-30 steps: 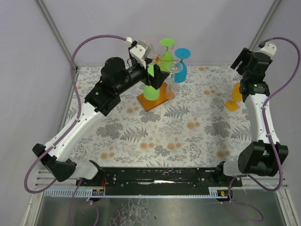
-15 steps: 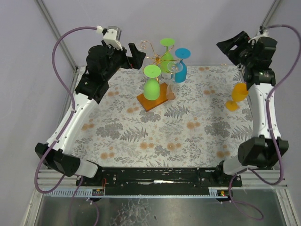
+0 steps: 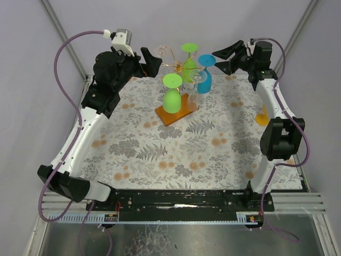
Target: Take the wine glass off the wine glass rack
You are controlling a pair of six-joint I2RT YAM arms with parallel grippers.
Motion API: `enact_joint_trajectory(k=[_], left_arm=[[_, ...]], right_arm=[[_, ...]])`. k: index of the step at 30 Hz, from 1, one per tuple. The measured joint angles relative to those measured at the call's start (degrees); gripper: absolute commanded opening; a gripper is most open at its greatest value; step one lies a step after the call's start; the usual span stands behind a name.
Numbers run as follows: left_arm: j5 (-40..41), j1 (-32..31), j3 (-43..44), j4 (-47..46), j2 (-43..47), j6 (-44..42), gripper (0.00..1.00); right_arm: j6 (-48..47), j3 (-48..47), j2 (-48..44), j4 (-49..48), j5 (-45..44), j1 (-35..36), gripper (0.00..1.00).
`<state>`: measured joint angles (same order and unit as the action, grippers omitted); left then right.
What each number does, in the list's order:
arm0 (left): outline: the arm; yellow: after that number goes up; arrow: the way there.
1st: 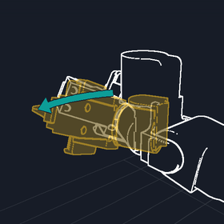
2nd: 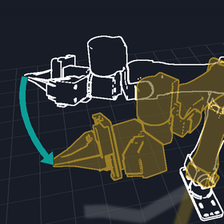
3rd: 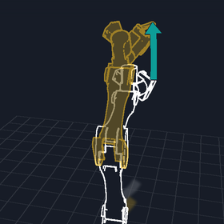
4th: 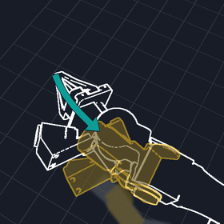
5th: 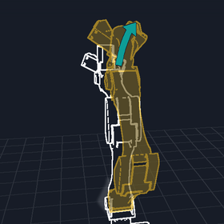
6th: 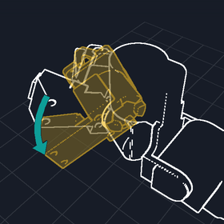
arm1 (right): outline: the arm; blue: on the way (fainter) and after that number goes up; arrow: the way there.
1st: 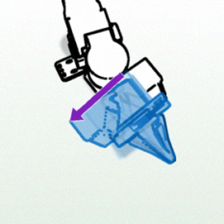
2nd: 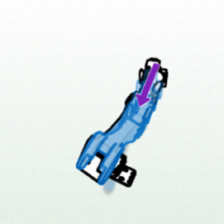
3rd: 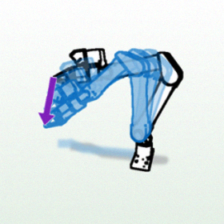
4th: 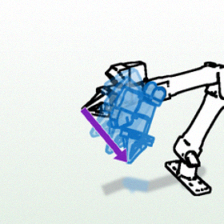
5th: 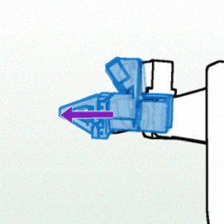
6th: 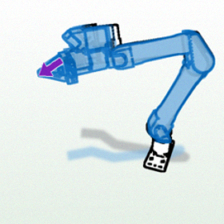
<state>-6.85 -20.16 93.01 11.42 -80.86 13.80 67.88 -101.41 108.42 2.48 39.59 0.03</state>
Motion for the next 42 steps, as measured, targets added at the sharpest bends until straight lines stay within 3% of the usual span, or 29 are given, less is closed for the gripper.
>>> enact_joint_trajectory(k=[7, 22, 26, 30, 42], left_arm=[[-0.2, 0.7, -0.9, 0.2, 1.7, 0.2, 1.00], [-0.9, 1.0, -0.9, 0.3, 0.5, 0.8, 1.00], [-1.3, 1.0, -0.9, 0.3, 0.3, 1.0, 1.00], [-1.3, 1.0, -0.9, 0.3, 0.3, 1.0, 1.00], [-1.9, 1.0, -1.0, 0.3, 0.3, 1.0, 1.00]], right_arm=[[4.8, -1.0, 0.1, -6.1, 2.1, 0.7, 0.63], [4.6, 0.1, -0.3, -4.9, 3.7, 0.7, 0.36], [4.1, 0.7, -0.6, -4.5, 4.2, 0.7, 0.23], [3.6, 1.4, -1.3, -4.3, 4.7, 0.7, 0.01], [4.4, 3.5, -4.6, -4.6, 4.6, 0.1, 0.00]])
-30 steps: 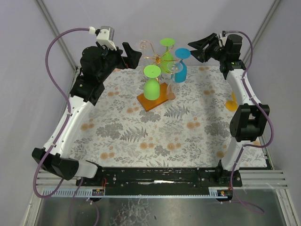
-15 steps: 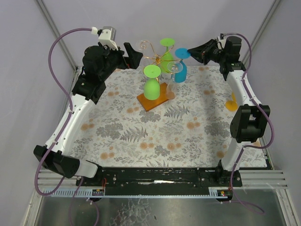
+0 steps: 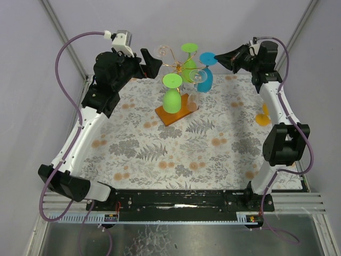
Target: Take the wine glass off the wine glass rack
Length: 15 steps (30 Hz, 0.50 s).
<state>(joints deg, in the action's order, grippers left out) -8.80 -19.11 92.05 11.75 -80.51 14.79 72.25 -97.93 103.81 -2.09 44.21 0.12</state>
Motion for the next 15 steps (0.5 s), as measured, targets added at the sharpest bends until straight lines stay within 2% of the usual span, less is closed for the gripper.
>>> enact_joint_trajectory(k=[15], left_arm=[[-1.4, 0.0, -0.8, 0.1, 0.0, 0.8, 1.00]], right_arm=[[0.0, -2.9, -0.7, 2.4, 0.5, 0.1, 0.00]])
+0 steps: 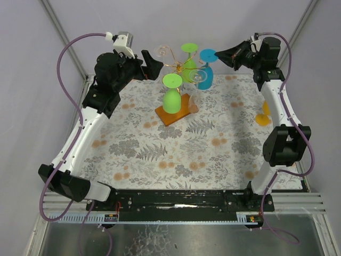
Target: Take the wine glass off the wine glass rack
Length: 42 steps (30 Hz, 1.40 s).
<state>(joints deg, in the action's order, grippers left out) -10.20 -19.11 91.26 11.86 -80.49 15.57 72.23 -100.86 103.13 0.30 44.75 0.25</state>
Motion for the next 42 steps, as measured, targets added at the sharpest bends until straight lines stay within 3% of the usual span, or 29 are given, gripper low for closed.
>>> enact_joint_trajectory(k=[16, 42], left_arm=[[-0.3, 0.0, -0.1, 0.2, 0.9, 0.2, 1.00], [-0.3, 0.0, -0.2, 0.3, 1.0, -0.3, 1.00]], right_arm=[[-0.7, -1.6, 1.9, 1.3, -0.1, 3.1, 0.00], [-1.1, -13.2, 11.5, 6.6, -5.2, 4.7, 0.00]])
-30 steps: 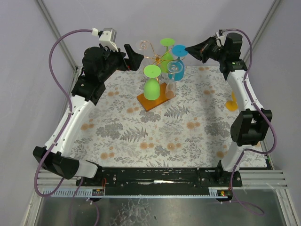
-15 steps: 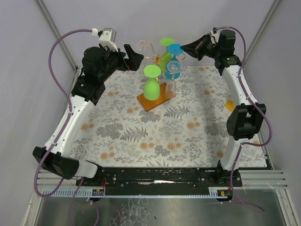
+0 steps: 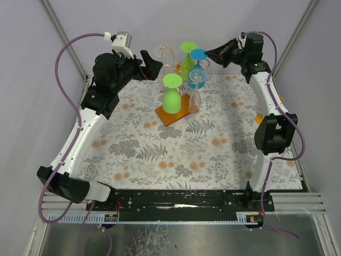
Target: Take the wine glass off the wine glass rack
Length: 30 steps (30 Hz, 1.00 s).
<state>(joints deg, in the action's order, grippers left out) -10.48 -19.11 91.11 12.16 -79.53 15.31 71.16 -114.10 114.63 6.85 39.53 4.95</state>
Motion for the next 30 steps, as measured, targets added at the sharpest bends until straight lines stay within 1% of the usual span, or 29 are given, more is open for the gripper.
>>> enact_joint_trajectory(k=[12, 20, 24, 30], left_arm=[[0.0, 0.0, 0.0, 0.0, 0.0, -0.1, 1.00], [0.0, 0.3, 0.0, 0.0, 0.0, -0.1, 1.00], [0.0, 0.3, 0.0, 0.0, 0.0, 0.1, 1.00], [-1.1, 0.4, 0.5, 0.1, -0.4, 1.0, 1.00]], right_arm=[[0.0, -0.7, 0.3, 2.3, -5.2, 0.0, 0.00], [-1.5, -0.9, -0.5, 5.0, -8.8, -1.6, 0.00], [-2.5, 1.0, -3.6, 5.9, -10.3, -3.7, 0.00], [-3.8, 5.8, -11.0, 6.6, -11.5, -7.2, 0.00]])
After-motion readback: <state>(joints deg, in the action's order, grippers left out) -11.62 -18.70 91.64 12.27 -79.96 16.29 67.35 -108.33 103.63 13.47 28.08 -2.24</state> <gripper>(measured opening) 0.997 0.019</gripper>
